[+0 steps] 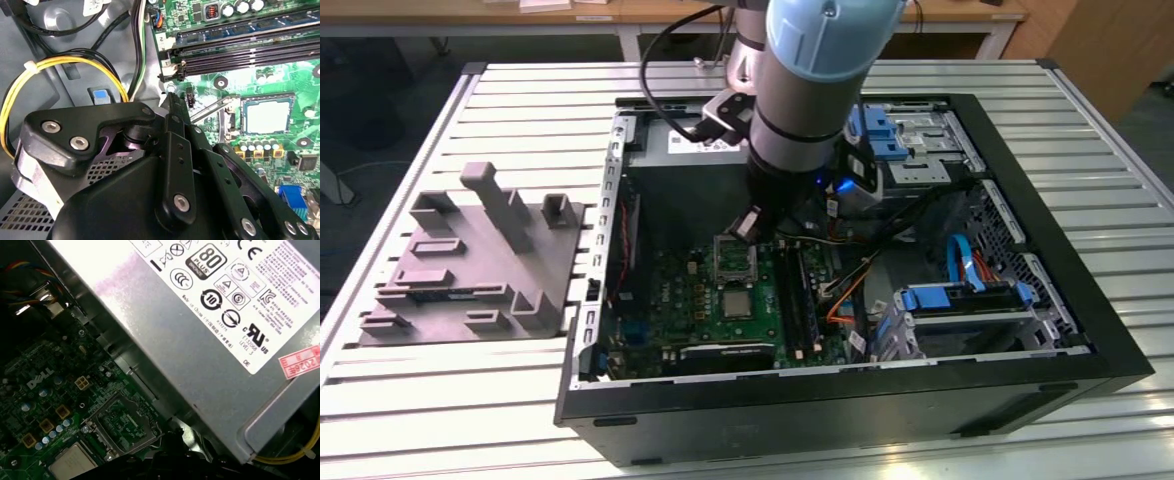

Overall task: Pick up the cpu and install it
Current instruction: 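Close the cpu cover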

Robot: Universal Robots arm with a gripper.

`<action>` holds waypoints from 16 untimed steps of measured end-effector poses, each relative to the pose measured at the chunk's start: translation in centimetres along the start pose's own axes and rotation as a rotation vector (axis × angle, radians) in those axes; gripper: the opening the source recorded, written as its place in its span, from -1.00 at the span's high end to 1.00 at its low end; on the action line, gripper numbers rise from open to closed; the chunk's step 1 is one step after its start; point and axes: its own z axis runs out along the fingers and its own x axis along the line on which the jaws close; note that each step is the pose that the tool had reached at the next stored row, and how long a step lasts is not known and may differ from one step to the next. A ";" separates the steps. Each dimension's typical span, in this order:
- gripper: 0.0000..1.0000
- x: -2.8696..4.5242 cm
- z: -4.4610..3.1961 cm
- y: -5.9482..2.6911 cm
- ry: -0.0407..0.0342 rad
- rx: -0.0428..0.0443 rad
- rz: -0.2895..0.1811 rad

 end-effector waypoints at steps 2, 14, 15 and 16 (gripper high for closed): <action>0.79 -0.03 -0.19 0.08 0.0073 0.0062 -0.002; 0.79 -0.22 -0.90 0.39 0.0290 0.0185 -0.035; 0.79 -0.22 -0.92 0.41 0.0301 0.0180 -0.042; 0.79 -0.23 -0.95 0.42 0.0314 0.0175 -0.050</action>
